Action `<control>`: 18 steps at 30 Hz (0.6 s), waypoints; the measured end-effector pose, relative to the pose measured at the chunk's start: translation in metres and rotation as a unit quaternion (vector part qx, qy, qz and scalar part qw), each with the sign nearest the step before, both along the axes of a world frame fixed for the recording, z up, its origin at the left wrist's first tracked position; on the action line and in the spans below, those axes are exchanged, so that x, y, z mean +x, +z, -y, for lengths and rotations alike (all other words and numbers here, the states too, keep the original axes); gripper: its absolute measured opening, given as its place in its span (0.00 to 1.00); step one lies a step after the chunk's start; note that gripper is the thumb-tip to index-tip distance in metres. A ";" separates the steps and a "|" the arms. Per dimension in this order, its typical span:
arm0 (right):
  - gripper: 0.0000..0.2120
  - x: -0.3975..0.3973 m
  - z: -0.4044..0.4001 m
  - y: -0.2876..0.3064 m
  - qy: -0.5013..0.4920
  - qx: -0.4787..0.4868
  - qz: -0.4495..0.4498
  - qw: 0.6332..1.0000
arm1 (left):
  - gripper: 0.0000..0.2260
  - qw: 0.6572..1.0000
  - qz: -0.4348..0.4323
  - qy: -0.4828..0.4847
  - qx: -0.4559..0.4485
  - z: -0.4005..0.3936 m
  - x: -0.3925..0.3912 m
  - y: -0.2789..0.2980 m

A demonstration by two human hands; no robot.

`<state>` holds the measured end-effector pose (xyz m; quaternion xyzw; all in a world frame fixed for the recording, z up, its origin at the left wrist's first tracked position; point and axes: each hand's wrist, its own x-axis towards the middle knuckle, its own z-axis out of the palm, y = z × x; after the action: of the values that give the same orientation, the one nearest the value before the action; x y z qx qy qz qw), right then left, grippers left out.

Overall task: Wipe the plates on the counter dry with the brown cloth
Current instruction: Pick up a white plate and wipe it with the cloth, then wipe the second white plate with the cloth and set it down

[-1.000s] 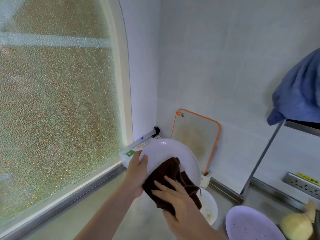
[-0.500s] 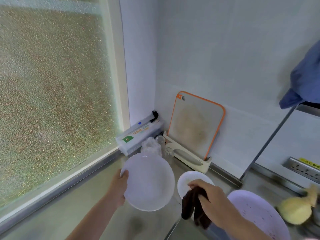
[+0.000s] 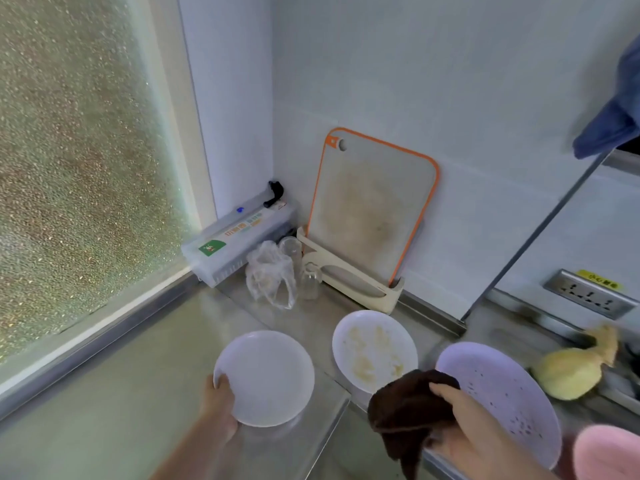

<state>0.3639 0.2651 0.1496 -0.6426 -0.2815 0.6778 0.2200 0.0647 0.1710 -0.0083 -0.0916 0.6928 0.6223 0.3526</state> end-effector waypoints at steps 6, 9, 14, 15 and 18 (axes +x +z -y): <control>0.13 0.013 -0.010 0.005 0.033 0.017 -0.009 0.999 | 0.19 0.990 -0.051 -0.047 -0.119 -0.010 -0.011 -0.027; 0.14 0.017 -0.020 0.007 0.035 0.037 -0.024 0.998 | 0.17 0.983 -0.074 -0.070 -0.152 -0.011 -0.016 -0.026; 0.16 0.027 -0.031 0.011 0.073 0.066 -0.062 0.993 | 0.24 0.969 -0.106 -0.085 -0.209 -0.008 -0.007 -0.006; 0.16 0.031 -0.034 0.012 0.062 0.067 -0.064 0.994 | 0.29 0.957 -0.138 -0.093 -0.236 -0.012 -0.002 -0.001; 0.17 0.045 -0.040 0.011 0.045 0.058 -0.085 0.994 | 0.28 0.928 -0.251 -0.145 -0.232 -0.039 0.027 0.020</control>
<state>0.4089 0.3048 0.1610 -0.5557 -0.3292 0.7217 0.2487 0.0918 0.2104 0.0116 0.0897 0.8897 0.3885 0.2225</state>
